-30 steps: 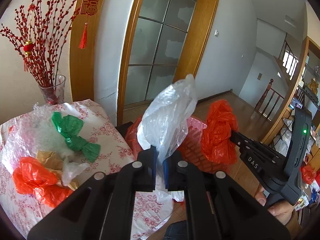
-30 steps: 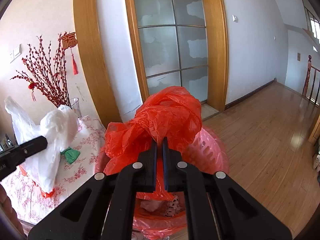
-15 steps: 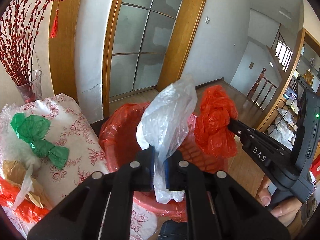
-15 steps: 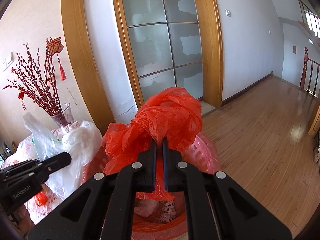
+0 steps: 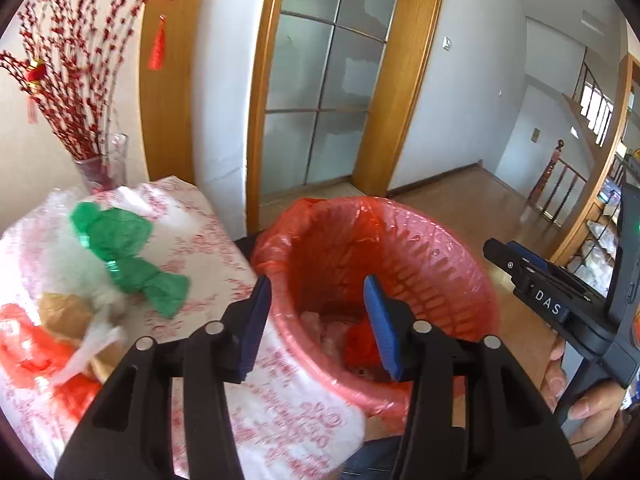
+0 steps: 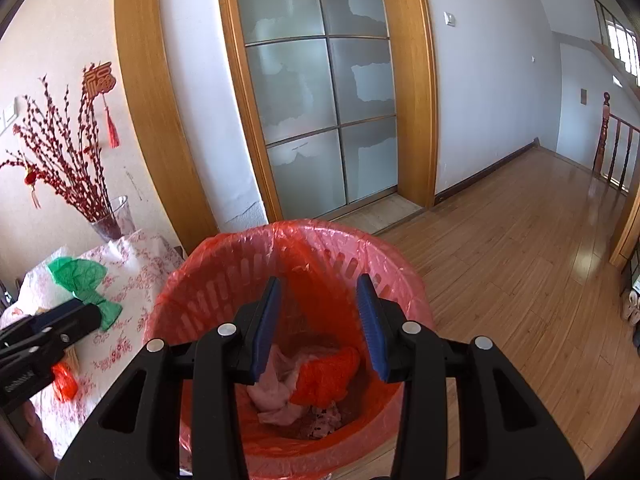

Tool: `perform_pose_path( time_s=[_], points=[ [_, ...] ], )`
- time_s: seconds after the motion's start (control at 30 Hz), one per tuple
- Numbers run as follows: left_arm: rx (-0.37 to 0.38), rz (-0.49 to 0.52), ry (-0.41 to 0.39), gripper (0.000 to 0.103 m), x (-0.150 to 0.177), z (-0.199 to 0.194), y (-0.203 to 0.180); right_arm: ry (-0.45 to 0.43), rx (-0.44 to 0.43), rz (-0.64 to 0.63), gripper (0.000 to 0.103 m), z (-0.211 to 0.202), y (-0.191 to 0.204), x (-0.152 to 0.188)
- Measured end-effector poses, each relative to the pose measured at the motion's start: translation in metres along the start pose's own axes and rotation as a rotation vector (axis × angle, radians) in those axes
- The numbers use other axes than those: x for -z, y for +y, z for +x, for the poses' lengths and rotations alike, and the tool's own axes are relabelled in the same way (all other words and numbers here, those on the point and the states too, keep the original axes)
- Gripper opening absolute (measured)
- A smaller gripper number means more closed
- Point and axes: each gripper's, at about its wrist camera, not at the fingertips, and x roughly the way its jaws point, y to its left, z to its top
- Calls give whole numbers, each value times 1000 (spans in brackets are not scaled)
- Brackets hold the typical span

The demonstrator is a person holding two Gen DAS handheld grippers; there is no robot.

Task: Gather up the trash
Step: 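Return both tools to the pile and grasp the green bag with the right tool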

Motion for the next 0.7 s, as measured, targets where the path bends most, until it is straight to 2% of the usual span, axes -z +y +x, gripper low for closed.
perform_pose_path(
  time_s=[0.23, 0.43, 0.7],
  points=[
    [-81, 8, -80, 55, 12, -53, 20, 3, -56, -69, 40, -11, 33, 8],
    [-184, -68, -126, 57, 19, -96, 65, -4, -163, -135, 40, -24, 78, 9],
    [-384, -186, -142, 57, 36, -133, 132, 17, -274, -213, 40, -32, 130, 17]
  ],
)
